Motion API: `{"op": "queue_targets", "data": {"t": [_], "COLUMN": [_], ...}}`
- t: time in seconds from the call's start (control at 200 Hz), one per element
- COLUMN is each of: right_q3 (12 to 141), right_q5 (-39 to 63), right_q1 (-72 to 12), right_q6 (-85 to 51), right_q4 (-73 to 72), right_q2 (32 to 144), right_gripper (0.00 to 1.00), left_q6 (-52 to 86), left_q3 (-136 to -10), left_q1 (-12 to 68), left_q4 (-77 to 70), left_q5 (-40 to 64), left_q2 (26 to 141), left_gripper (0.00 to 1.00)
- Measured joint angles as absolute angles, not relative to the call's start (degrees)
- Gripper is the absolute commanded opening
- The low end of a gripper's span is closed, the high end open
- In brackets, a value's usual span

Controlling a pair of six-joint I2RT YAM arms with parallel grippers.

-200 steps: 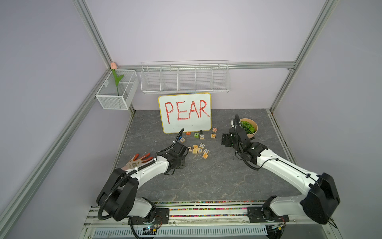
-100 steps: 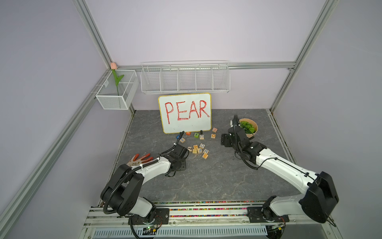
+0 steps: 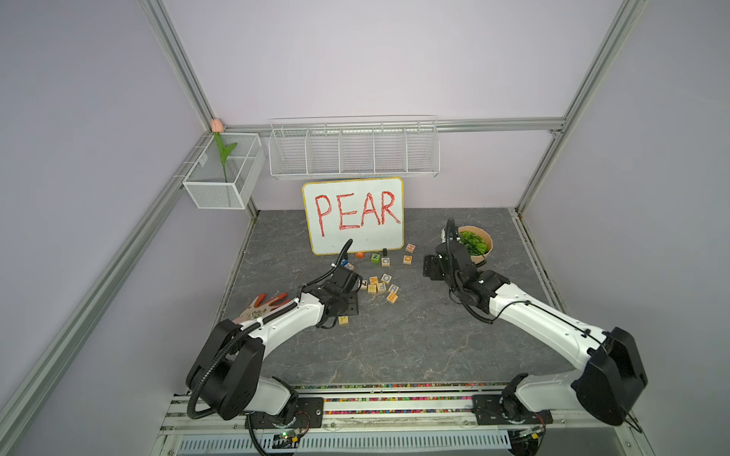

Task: Spell the uppercase word “pear” with letter blocks
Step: Place the letter block at the center of the board, then pick up the letter block from the center of the board.

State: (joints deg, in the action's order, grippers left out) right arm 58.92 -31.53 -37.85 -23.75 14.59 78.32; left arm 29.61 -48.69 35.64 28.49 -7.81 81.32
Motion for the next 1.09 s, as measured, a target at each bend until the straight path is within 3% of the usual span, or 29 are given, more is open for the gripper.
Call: {"op": "queue_targets", "data": {"t": [0.285,0.595,1.095], "right_q3": [57.98,57.30,53.54], "right_q5": [-33.74,-35.09,-36.03], "right_q1": [-37.82,-36.58,-34.74], "right_q6": [-23.75,-23.68,-23.59], "right_q4": [15.35,18.55,22.11], "right_q2": [77.30,74.63,66.85], "right_gripper": [0.89,0.89,0.89], "left_q6": [23.22,15.97,10.33], "left_q3": [-55.11,-63.44,-71.50], "left_q1": [36.47,41.06,45.43], "left_q4": [25.30,21.30,23.07], "left_q5": [-1.34,6.46,4.69], "left_q2": [81.91,96.57,110.65], "left_gripper": [0.65,0.62,0.58]}}
